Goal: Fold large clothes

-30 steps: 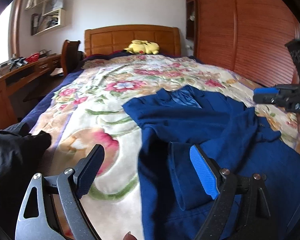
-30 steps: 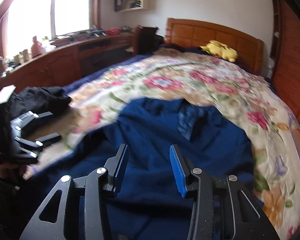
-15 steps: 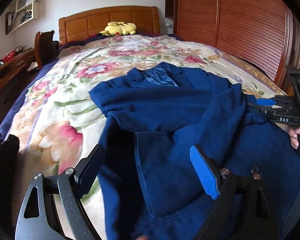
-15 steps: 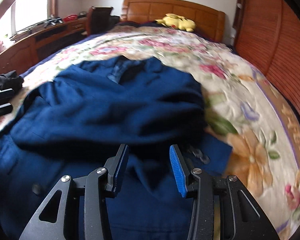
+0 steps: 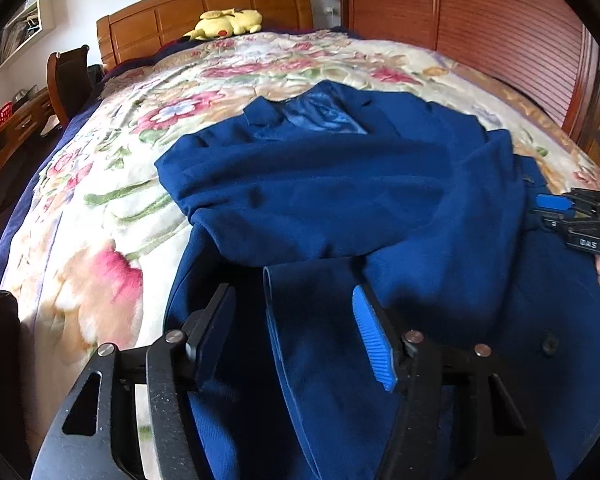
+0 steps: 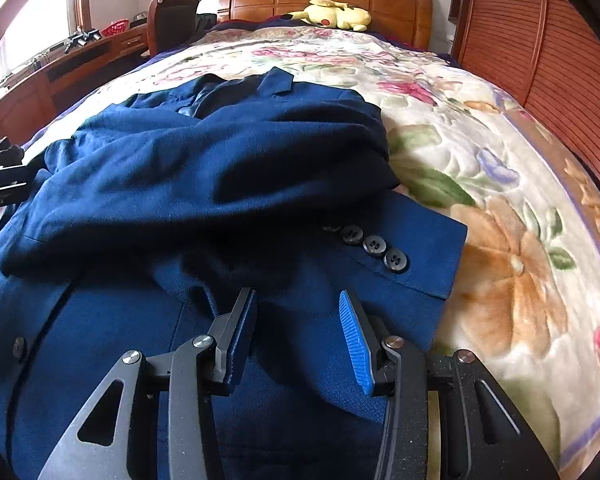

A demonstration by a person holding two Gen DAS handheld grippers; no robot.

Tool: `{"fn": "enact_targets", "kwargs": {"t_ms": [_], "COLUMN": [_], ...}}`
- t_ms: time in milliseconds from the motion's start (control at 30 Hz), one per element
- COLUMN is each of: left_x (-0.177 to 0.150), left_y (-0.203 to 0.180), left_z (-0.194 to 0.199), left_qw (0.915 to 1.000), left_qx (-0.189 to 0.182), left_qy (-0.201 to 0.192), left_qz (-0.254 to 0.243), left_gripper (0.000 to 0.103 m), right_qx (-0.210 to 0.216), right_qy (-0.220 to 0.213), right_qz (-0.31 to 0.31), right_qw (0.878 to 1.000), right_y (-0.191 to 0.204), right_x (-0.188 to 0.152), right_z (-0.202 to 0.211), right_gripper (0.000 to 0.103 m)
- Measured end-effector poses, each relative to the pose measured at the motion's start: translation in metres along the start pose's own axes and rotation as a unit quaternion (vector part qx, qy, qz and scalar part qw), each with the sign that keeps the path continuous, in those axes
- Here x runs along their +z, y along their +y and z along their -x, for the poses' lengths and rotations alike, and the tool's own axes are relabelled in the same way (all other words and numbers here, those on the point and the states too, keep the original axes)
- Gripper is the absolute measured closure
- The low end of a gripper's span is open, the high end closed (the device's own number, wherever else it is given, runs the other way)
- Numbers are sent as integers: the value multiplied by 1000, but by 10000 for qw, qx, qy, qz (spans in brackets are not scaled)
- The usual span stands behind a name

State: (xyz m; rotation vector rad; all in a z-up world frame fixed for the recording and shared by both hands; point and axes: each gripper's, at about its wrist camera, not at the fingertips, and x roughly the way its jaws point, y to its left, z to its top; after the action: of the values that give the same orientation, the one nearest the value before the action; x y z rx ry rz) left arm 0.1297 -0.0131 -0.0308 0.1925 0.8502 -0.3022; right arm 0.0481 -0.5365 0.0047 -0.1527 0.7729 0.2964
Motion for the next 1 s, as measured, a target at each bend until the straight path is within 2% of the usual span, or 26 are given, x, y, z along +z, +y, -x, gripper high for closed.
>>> {"fn": "enact_targets", "kwargs": {"t_ms": [167,467,533,567,600,667,700,1000], "left_x": [0,-5,-6,-6,-7,-7,-8,-27], "left_y": [2,2,-1,-3,-4,-7,-9,-29], "left_z": [-15,-23,-23,-22,-19,-14,-8,68], "left_qw": [9997,9992,9991,9992,9993,9994,9995,9971], "left_qx": [128,-119,-165,-147,-130,-114,-163,-287], "left_qy": [213,367,392,372,338,284,203,-637], "left_qz": [-16,44,-4,-41,-85,-138,-152,-286], "left_gripper": [55,56,63,69,79,89,91,92], "right_qx": [77,76,71,70,70,69,71,66], "right_qy": [-47,-52,-44,-38,-40,-48,-50,-64], "right_qz": [-89,-80,-76,-76,-81,-80,-82,-84], "right_qw": [9999,9999,9999,9999,9999,9999,9999,9999], "right_y": [-1,-11,-12,-11,-11,-11,-11,-11], "right_x": [-1,-7,-8,-7,-7,-7,-7,-8], "right_z": [0,-5,-6,-7,-6,-6,-6,-6], "right_gripper": [59,59,59,59,59,59,59,58]}}
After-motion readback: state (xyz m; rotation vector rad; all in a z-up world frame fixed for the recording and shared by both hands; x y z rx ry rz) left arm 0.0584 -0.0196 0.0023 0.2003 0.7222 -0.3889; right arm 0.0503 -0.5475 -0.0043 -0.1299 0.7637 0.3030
